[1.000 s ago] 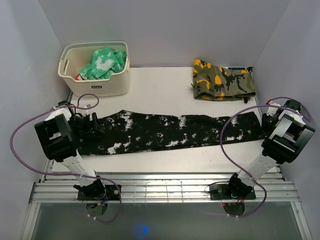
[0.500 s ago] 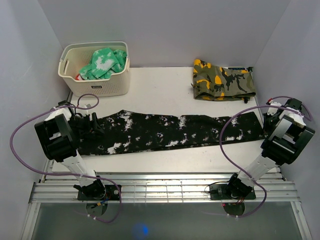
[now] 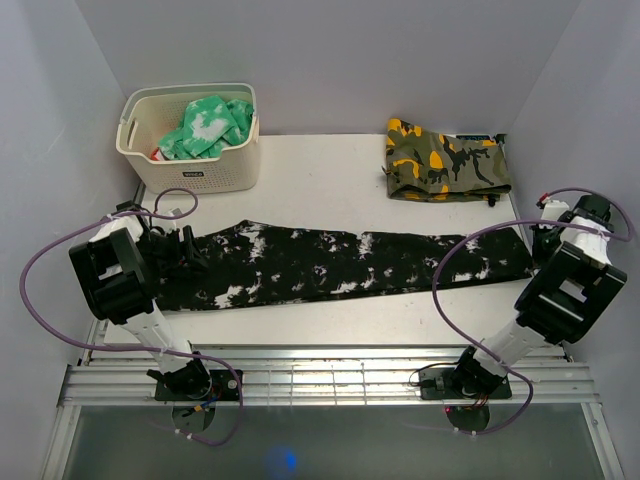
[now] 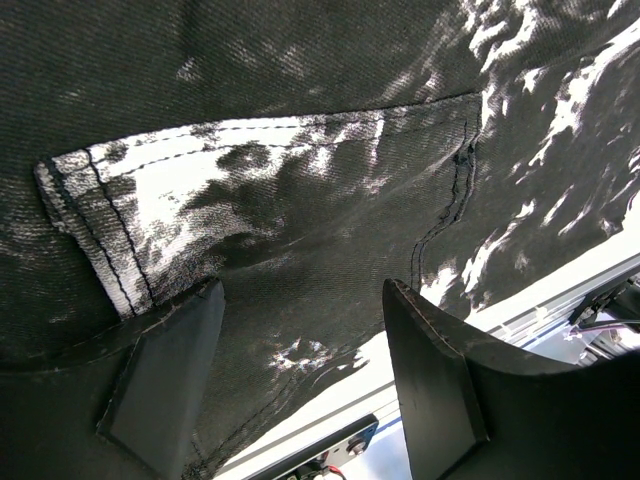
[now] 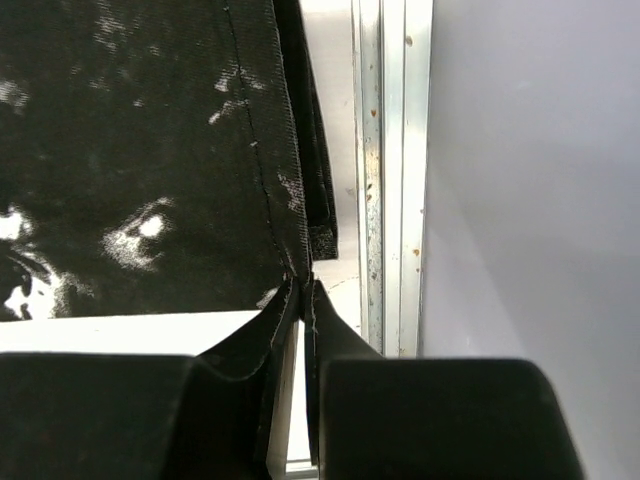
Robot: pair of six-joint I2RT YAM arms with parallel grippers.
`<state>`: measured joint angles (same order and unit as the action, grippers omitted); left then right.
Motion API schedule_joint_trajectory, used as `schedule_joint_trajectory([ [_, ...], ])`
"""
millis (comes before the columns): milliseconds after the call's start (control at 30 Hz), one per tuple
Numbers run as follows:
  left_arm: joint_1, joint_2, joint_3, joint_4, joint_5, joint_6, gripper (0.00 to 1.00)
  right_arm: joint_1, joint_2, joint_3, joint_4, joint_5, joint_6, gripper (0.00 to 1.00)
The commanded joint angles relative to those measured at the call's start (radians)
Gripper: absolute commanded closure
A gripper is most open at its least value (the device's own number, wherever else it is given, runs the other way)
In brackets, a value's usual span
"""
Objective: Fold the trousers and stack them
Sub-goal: Fold the trousers
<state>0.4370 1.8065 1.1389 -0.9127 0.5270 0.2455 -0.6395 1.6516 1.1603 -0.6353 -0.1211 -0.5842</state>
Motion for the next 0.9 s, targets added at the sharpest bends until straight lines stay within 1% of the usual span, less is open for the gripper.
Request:
schedule_joint_trajectory([
  [0,0.025,0.039,-0.031,0.172,-0.239,0.064,0.23,-0.022,0.03,-0.02,0.075,0.07,-0.025,0.92],
  [133,0.025,0.037,-0.028,0.17,-0.259,0.075,0.23,-0.02,0.072,-0.036,0.14,0.104,-0.035,0.92],
  [200,0.025,0.042,-0.021,0.167,-0.259,0.075,0.23,-0.022,0.099,-0.024,0.141,0.106,-0.035,0.92],
  [267,0.025,0.044,-0.015,0.164,-0.256,0.075,0.23,-0.022,0.111,-0.007,0.119,0.091,-0.034,0.77],
  [300,0.026,0.045,-0.011,0.161,-0.245,0.077,0.23,-0.02,0.109,0.001,0.105,0.075,-0.037,0.68],
  [333,0.025,0.042,-0.002,0.149,-0.234,0.083,0.23,-0.019,0.102,0.019,0.089,0.036,-0.039,0.45],
  [367,0.025,0.04,0.002,0.141,-0.216,0.092,0.23,-0.014,0.08,0.024,0.065,0.017,-0.039,0.38],
  [400,0.025,0.03,0.007,0.132,-0.172,0.104,0.22,-0.002,0.067,0.032,0.046,-0.012,-0.043,0.34],
  [433,0.026,0.021,0.013,0.121,-0.151,0.124,0.21,0.007,0.05,0.039,0.036,-0.065,-0.042,0.32],
  [500,0.025,-0.001,0.022,0.097,-0.093,0.158,0.18,0.049,0.004,0.052,-0.015,-0.129,-0.039,0.33],
  [533,0.023,-0.028,0.025,0.083,-0.049,0.172,0.17,0.067,-0.013,0.058,-0.023,-0.194,-0.028,0.36],
  [567,0.023,-0.045,0.03,0.078,-0.029,0.188,0.16,0.084,-0.047,0.056,-0.023,-0.221,-0.017,0.39],
  [600,0.023,-0.061,0.03,0.072,-0.006,0.202,0.14,0.127,-0.058,0.056,-0.021,-0.254,-0.011,0.41],
  [633,0.022,-0.09,0.032,0.061,0.023,0.212,0.14,0.15,-0.067,0.055,-0.009,-0.287,0.019,0.48],
  [667,0.019,-0.102,0.03,0.06,0.027,0.221,0.14,0.178,-0.075,0.046,0.012,-0.295,0.038,0.52],
  [700,0.011,-0.111,0.028,0.058,0.028,0.221,0.14,0.231,-0.072,0.048,0.022,-0.304,0.05,0.56],
  [733,0.008,-0.119,0.027,0.058,0.028,0.221,0.14,0.259,-0.062,0.052,0.041,-0.308,0.066,0.64],
  [800,0.005,-0.125,0.027,0.057,0.03,0.213,0.14,0.322,-0.021,0.062,0.059,-0.305,0.116,0.71],
  [833,0.005,-0.122,0.028,0.054,0.031,0.21,0.14,0.339,-0.001,0.064,0.074,-0.298,0.129,0.8],
  [867,0.005,-0.121,0.03,0.055,0.03,0.206,0.14,0.351,0.035,0.064,0.086,-0.296,0.141,0.83],
])
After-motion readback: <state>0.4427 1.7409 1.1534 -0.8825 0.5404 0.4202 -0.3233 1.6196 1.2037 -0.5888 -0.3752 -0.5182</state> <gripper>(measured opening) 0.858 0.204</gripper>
